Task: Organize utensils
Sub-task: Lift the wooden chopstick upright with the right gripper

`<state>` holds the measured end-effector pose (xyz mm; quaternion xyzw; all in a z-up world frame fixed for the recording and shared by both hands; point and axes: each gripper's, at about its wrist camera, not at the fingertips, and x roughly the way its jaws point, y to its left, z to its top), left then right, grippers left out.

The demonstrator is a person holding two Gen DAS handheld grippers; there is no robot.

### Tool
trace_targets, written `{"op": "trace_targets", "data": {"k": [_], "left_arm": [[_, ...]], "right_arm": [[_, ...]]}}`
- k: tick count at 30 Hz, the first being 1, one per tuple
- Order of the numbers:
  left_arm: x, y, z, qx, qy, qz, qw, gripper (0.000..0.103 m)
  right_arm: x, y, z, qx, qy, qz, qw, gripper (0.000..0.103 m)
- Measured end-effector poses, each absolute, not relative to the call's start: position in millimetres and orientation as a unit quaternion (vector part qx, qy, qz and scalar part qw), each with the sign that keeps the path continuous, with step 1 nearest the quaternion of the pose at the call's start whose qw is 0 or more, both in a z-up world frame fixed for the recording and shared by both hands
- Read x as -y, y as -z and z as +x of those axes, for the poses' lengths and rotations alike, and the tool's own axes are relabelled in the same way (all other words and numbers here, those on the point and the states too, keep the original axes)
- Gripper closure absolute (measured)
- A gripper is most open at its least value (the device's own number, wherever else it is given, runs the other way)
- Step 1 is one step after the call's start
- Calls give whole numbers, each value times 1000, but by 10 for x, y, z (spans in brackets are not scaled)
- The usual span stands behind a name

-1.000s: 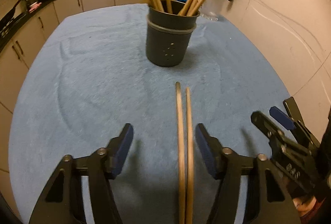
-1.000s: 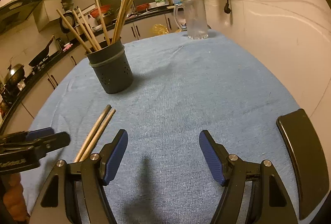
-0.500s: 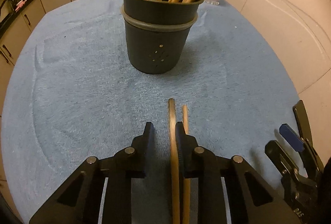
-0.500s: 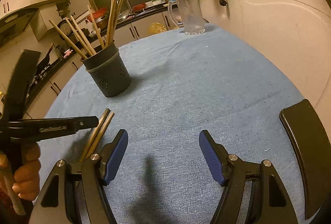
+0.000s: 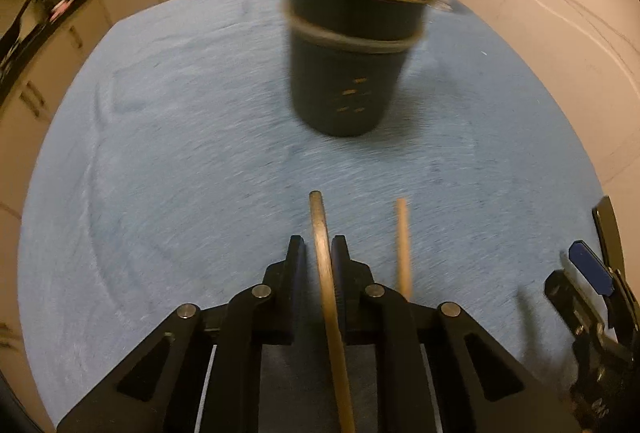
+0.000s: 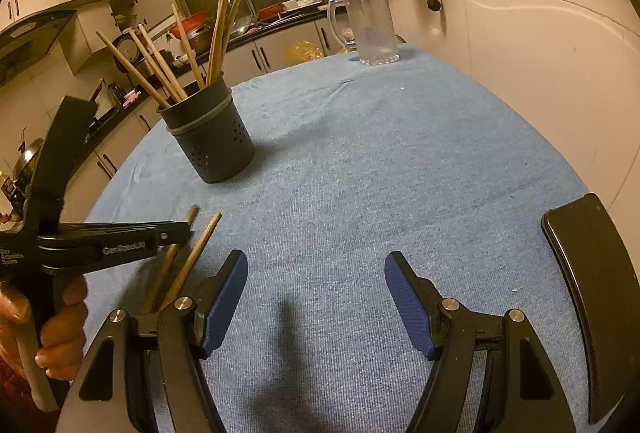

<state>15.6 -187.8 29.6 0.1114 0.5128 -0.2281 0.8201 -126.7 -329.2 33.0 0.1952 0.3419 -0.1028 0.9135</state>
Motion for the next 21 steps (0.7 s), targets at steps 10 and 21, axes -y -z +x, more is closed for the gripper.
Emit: {"op": "trace_targets", "data": {"k": [10,21], "left_arm": [[1046,-316,151,-526,157,13,836,93],[810,-218,140,-523,168,2,836,93]], "right_arm": [[3236,-449,-998,-383,58,221,895,40],[2817,-359,-115,-504,14,245,828,71]]}}
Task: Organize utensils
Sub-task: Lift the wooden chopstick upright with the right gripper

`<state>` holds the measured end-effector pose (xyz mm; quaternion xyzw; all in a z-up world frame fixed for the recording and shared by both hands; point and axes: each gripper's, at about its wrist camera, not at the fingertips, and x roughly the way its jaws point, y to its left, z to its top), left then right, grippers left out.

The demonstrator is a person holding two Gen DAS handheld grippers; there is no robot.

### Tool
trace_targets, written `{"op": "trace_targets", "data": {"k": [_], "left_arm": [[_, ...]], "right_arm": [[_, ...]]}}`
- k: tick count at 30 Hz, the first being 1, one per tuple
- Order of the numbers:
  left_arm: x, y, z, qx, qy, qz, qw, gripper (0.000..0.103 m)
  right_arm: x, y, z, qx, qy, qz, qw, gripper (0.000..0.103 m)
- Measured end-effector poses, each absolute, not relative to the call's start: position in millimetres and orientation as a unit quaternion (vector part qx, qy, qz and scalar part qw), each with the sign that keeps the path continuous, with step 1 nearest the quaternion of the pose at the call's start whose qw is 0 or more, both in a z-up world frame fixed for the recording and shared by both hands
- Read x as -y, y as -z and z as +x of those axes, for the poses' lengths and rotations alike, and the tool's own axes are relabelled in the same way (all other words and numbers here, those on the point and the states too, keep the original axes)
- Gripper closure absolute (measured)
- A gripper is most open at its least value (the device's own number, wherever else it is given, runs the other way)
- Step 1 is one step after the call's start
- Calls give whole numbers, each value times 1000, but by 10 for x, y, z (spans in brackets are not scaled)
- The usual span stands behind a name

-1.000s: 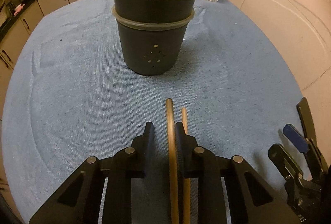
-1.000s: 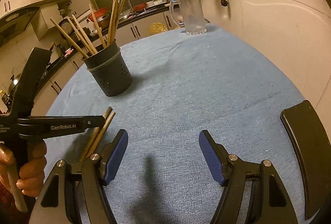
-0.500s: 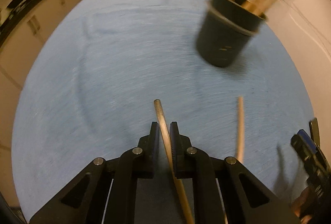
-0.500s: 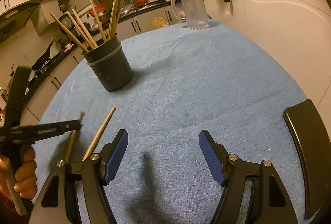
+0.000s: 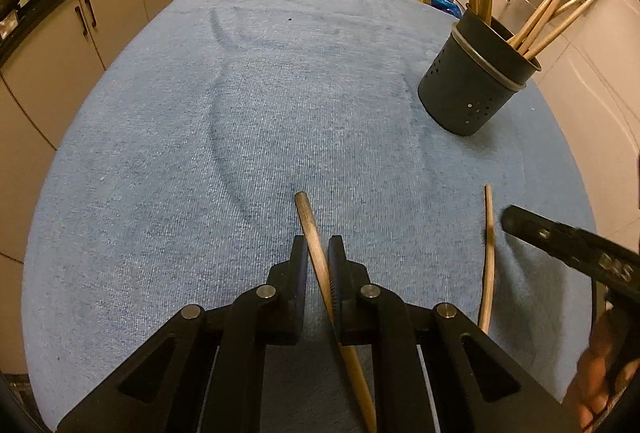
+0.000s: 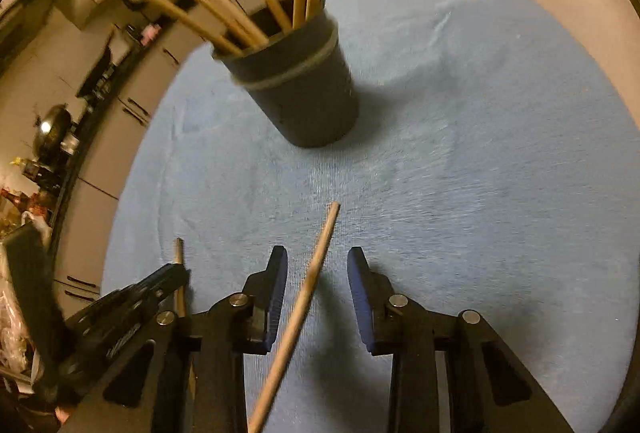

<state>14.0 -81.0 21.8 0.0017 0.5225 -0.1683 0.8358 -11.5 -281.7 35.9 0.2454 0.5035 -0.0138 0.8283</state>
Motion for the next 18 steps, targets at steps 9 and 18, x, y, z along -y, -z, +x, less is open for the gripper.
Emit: {"op": "trace_targets", "data": {"k": [9,18], "left_arm": [[829,-230,92,-511,168,13,843,93],[857,-326,20,-496,181,14,849,96]], "right_arm": [[2692,-270,112,-532,30,215,819,81],[2591,-303,165,-523,-1,199,828,96]]}}
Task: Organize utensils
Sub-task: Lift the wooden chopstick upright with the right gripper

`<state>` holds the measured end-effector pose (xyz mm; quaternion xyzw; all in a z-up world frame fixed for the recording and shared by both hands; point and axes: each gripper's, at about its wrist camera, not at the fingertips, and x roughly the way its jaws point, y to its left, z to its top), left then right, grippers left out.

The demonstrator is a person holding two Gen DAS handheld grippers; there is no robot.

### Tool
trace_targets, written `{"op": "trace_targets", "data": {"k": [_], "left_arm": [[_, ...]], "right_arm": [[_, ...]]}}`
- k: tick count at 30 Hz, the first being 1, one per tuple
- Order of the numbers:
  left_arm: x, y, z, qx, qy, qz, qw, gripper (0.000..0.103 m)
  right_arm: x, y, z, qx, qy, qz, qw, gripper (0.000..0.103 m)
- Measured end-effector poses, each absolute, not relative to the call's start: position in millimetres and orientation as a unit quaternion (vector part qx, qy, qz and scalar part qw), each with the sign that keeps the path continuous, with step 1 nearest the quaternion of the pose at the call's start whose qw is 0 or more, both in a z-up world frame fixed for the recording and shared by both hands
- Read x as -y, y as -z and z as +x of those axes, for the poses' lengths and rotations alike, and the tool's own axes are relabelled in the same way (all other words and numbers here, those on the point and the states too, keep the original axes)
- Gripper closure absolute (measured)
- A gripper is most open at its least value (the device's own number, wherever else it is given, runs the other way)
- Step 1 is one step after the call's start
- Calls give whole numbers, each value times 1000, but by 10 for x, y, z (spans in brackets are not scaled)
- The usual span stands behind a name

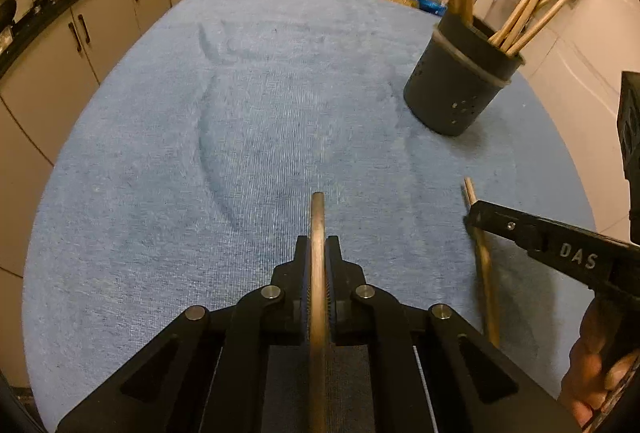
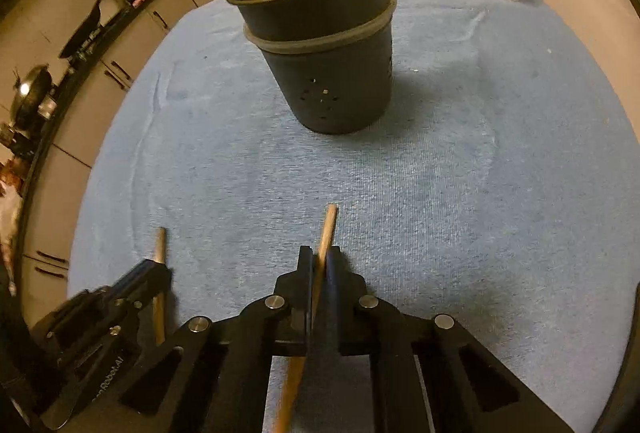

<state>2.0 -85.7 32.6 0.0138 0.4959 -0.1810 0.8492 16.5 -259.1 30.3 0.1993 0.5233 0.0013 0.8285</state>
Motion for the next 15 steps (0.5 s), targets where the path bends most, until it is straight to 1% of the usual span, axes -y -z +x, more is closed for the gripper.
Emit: {"op": "trace_targets", "data": {"k": [7,15], "left_arm": [[757,-748,-96,-448,199,-8,871,96],[687,-1309,-343,-377,208,-20,902,96]], "right_arm": [[2715,-707,-140,-452,-25,217,865,97],[2769,-1312,-629,-328,-28,196,924,97]]}}
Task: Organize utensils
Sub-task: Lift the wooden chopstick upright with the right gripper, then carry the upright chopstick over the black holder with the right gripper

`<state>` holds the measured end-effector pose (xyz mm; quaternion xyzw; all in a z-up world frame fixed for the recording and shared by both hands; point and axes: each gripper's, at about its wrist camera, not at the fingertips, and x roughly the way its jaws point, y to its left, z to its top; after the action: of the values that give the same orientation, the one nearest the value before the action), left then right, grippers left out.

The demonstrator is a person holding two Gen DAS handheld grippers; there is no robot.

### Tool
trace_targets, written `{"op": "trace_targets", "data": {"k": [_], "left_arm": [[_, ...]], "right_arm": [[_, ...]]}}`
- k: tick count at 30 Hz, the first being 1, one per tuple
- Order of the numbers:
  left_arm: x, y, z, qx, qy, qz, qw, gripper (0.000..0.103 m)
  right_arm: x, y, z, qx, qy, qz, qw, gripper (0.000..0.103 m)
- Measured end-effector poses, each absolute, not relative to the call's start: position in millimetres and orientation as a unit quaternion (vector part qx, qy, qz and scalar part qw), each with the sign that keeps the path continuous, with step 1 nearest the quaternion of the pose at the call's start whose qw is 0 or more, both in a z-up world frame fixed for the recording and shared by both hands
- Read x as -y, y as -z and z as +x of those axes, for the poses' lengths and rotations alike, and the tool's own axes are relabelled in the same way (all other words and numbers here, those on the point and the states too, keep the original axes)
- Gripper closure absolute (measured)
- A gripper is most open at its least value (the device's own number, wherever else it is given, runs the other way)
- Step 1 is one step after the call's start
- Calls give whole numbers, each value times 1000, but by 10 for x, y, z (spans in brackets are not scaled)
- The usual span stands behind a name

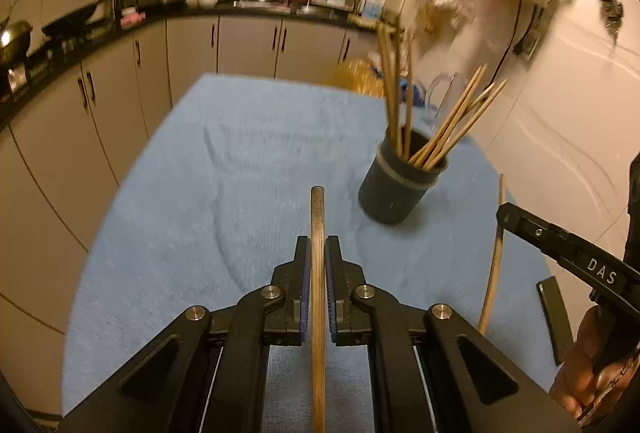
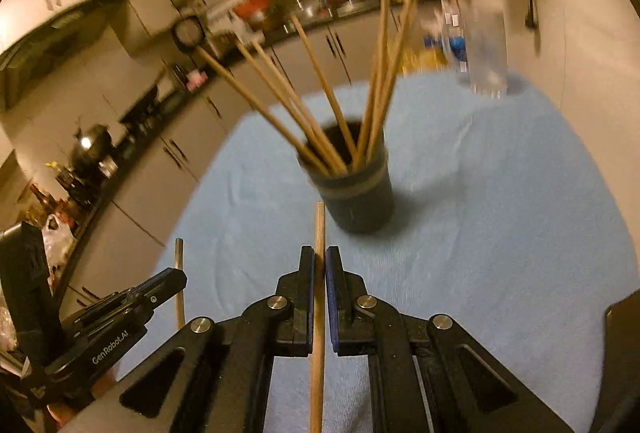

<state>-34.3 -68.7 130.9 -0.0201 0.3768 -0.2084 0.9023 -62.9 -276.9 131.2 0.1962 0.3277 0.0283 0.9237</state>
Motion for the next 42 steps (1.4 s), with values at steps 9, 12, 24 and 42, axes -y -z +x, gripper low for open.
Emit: {"op": "trace_targets", "data": {"k": [9,12,24,42], "left_arm": [[702,-1663,-585,-329,211,-11,920,96],[711,-1724,-603,-324,212,-10,922,96],[763,-1875,-626,-312,211,-10,926,96],[864,-2026,-587,-300,217,-3,929,96]], "right_arm": [[2744,-1620,-918,-256,-26,173,951,97],[2727,-1677,-952,-244,-26,170,954,97],[2799,-1784,-1057,-216,-16,169,961,97],[2915,-1923,-1102,-195,-3,169,966,97]]}}
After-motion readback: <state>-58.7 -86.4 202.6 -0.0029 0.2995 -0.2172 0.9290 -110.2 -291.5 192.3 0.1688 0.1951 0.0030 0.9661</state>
